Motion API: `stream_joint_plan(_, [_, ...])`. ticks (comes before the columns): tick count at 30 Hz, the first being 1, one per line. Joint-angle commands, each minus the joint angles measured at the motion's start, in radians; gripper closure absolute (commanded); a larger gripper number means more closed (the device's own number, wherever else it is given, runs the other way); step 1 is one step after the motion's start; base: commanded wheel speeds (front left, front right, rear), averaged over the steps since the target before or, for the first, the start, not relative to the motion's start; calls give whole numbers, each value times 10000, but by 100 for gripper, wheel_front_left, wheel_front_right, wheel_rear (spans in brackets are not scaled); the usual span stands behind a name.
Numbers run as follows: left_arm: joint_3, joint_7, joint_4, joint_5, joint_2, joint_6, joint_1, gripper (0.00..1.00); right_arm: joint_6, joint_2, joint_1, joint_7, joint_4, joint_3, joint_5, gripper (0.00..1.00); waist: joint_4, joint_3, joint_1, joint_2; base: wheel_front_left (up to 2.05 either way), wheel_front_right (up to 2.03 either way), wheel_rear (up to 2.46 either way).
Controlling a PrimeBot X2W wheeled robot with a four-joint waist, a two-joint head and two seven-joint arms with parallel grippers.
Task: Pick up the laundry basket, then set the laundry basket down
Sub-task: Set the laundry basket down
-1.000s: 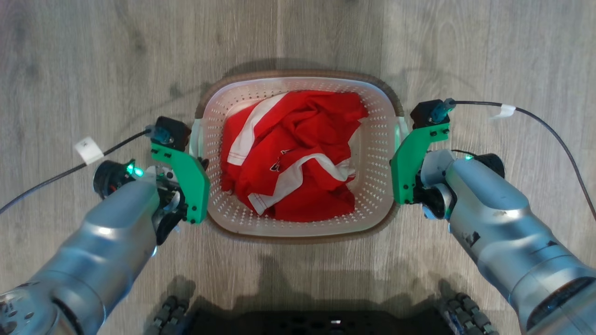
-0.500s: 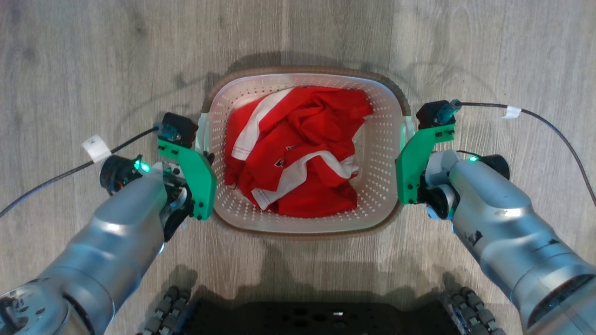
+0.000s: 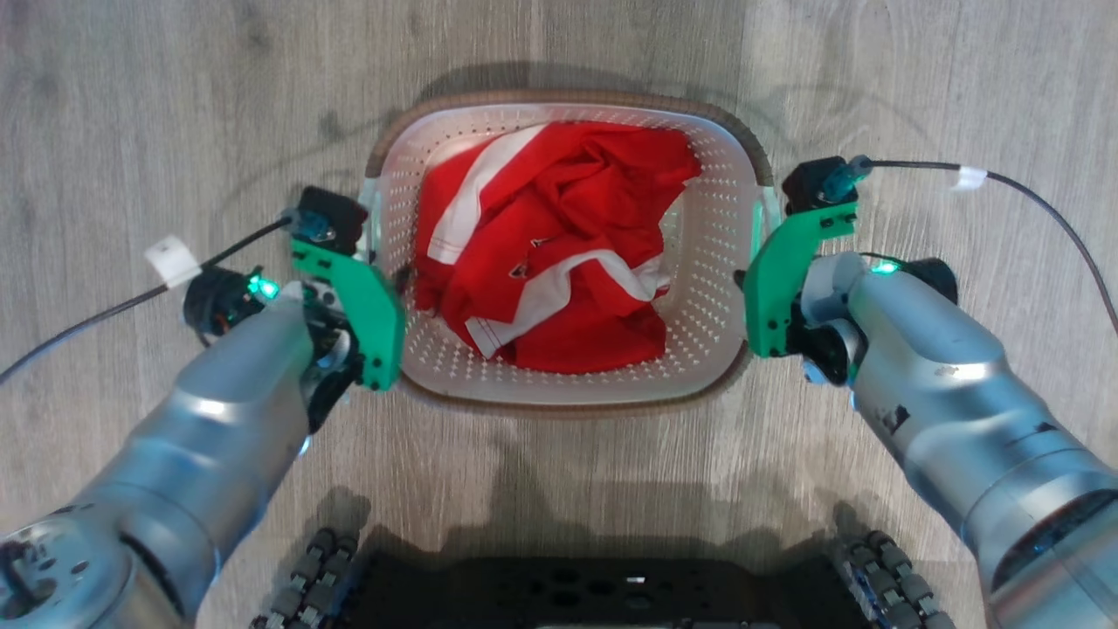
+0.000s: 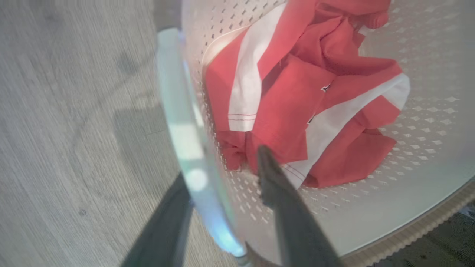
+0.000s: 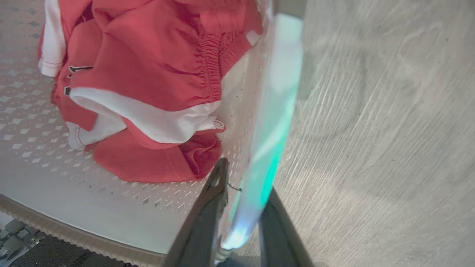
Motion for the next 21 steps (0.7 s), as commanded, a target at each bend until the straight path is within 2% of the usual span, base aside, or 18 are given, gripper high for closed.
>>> stream_joint_plan(1, [82,-131,-133,93,-169,-69,-124,0,6,458,459,-110,55,235,-31,0,3,-1,1,-1,0,0,0])
stream_joint_plan(21, [82,-114,851,-142,-473,-69,4,0,6,458,370,-8,877,389,66,0,57,-398,1,-1,0,0,0])
